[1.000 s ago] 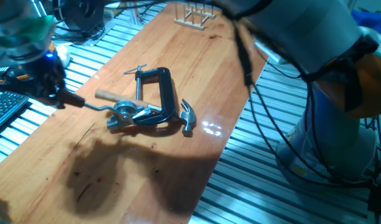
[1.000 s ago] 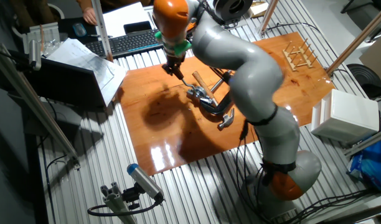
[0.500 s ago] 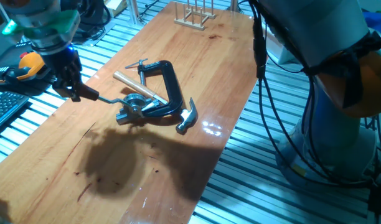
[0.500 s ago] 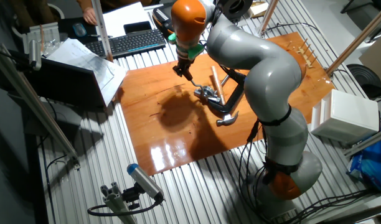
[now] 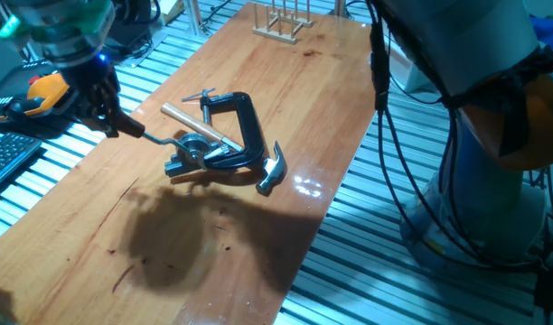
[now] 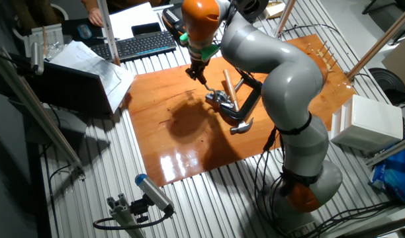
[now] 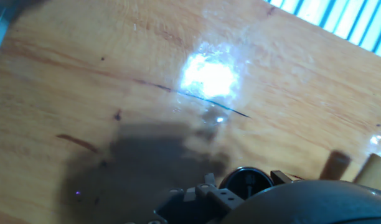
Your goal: Pull up the lever
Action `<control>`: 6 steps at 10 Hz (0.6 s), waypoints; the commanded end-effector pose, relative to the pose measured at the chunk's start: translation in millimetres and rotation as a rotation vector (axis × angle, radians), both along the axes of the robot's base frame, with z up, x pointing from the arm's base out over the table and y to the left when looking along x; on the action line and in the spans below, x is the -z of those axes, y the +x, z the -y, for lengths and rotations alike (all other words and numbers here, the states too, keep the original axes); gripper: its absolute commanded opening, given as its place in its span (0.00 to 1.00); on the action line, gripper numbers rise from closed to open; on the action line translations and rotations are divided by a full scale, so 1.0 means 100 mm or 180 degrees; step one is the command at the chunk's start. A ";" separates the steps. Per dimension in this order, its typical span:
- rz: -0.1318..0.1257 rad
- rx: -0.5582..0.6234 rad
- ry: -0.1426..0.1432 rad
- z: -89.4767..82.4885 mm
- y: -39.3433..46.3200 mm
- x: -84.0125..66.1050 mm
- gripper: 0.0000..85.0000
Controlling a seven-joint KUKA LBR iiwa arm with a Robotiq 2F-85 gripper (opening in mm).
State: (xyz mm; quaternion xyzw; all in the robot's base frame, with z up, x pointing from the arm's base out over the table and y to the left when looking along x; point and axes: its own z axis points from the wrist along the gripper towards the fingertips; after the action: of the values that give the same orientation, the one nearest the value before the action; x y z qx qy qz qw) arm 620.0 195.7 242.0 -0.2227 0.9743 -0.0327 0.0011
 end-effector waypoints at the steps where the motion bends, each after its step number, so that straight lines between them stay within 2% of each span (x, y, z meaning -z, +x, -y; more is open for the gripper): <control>1: 0.0008 0.0001 -0.0018 0.06 -0.011 -0.04 0.00; 3: 0.0022 0.0000 -0.0043 0.14 -0.029 -0.09 0.00; 6: 0.0027 0.0000 -0.0067 0.18 -0.047 -0.10 0.00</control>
State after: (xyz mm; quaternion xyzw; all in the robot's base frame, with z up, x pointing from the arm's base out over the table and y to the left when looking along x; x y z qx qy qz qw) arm 615.2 176.9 252.3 -0.2226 0.9738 -0.0455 0.0028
